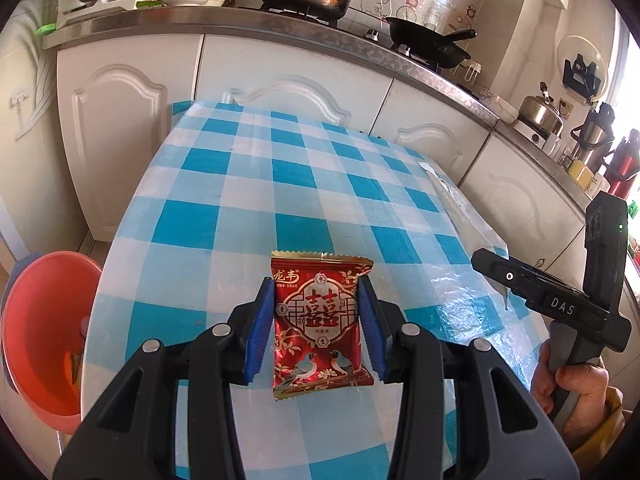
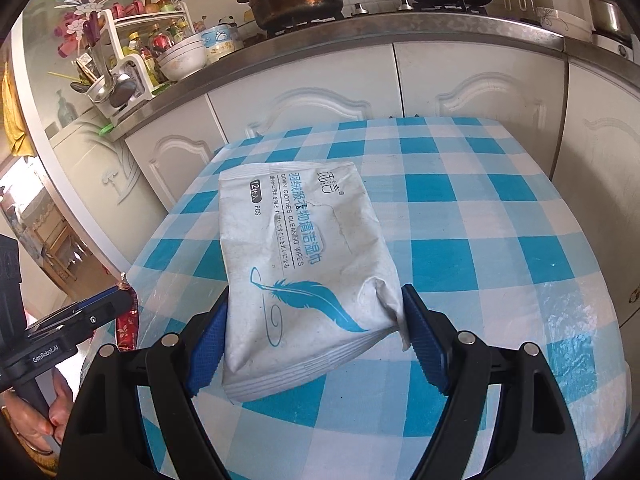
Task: Collect trash
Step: 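Carry red packet and wipes packet over the red bucket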
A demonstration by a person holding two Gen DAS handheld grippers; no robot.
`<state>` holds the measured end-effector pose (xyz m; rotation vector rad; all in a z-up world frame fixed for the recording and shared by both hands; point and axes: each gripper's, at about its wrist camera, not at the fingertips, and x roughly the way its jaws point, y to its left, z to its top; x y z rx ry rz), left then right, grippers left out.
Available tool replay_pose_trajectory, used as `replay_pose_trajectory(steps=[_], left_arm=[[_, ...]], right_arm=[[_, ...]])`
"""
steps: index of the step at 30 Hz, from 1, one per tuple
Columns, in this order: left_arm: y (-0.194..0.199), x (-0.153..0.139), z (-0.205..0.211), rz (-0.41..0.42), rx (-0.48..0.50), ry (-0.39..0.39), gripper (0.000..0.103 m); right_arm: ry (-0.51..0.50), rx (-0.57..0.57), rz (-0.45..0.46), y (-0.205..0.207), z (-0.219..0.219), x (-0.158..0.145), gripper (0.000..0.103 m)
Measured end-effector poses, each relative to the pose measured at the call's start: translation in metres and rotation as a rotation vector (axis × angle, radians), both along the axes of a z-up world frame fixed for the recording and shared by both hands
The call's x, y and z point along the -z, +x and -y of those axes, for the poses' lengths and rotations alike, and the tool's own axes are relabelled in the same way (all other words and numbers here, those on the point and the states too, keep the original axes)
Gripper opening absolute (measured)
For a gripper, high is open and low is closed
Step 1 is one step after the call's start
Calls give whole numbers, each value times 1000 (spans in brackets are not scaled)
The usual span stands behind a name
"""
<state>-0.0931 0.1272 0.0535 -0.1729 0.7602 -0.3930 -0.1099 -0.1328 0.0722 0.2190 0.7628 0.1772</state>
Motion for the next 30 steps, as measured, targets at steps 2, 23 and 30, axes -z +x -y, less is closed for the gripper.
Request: replay_pose_trajectory(steps=[2, 23, 30], left_arm=[[-5, -3, -7, 4, -9, -10, 43], [-46, -44, -120, 89, -205, -61, 43], [-49, -51, -175, 103, -317, -57, 43]], right_arm=[[-13, -11, 4, -4, -7, -4, 80], [-45, -147, 98, -23, -73, -67, 80], [-33, -283, 127, -12, -130, -92, 80]])
